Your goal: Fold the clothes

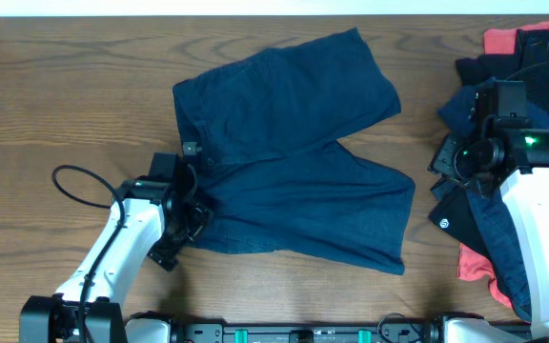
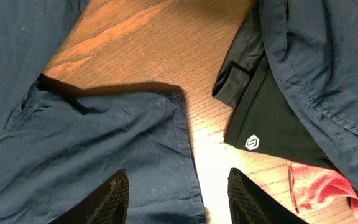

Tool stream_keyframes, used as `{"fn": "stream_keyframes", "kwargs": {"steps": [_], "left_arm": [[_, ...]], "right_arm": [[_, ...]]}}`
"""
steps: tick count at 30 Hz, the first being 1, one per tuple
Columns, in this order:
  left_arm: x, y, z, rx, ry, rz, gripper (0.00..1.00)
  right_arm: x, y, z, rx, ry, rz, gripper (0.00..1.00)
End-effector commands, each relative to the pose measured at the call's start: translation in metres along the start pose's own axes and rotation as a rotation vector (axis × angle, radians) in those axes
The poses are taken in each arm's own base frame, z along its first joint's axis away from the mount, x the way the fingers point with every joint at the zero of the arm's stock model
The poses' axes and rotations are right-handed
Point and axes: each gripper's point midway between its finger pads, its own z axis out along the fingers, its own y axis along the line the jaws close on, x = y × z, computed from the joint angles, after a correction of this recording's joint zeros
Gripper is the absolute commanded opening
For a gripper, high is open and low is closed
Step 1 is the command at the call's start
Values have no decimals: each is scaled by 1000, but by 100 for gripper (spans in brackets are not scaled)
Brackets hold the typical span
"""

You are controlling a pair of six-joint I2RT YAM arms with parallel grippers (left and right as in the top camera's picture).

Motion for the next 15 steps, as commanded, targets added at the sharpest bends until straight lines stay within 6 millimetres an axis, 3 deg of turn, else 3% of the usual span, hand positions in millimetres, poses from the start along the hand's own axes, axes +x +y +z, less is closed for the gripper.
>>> {"fn": "stream_keyframes", "kwargs": {"steps": [1,3,9,10,15], "left_arm": [[-4,9,9,-26,-29,-99,74],[-3,13,17,-24,-30,-137,64],[1,19,31,-16,-28,-163,61],[0,18,31,-15,-29,-162,55],[-1,18,31,-13,-33,-152,9]], "right_arm": [[3,1,2,0,5,15,50],[3,1,2,0,5,7,50],[4,0,1,3,10,-11,50],[5,-1,1,4,13,-10,50],[11,-2,1,7,38,-9,50]]}}
